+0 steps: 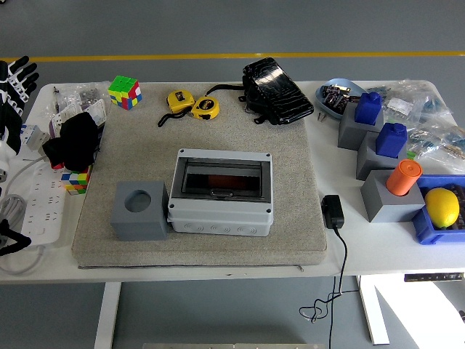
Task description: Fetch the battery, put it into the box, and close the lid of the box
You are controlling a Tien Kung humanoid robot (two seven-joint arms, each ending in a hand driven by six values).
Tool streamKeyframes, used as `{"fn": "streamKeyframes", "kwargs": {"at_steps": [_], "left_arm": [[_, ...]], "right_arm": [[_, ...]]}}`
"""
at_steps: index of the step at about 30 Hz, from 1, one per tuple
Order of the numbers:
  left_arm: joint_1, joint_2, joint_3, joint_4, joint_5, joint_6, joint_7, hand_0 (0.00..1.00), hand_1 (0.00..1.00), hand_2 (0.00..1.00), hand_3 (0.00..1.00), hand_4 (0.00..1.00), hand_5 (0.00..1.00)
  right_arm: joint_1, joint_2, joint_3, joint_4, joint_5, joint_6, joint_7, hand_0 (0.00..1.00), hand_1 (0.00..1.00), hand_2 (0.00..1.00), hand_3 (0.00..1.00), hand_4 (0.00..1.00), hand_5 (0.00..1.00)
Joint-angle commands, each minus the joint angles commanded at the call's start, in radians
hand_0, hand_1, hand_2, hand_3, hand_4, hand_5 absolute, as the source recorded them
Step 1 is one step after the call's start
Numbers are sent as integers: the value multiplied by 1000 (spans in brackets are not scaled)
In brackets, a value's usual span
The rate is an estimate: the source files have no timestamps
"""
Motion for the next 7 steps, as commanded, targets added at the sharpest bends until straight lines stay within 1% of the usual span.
{"fn": "streamKeyframes", "kwargs": {"at_steps": [7], "left_arm": [[-1, 0, -1, -1, 1, 0, 0, 932, 893, 877, 858, 998, 998]], "right_arm": [[2, 1, 1, 0, -1, 0, 0, 831, 783, 763, 819, 998, 998]]}}
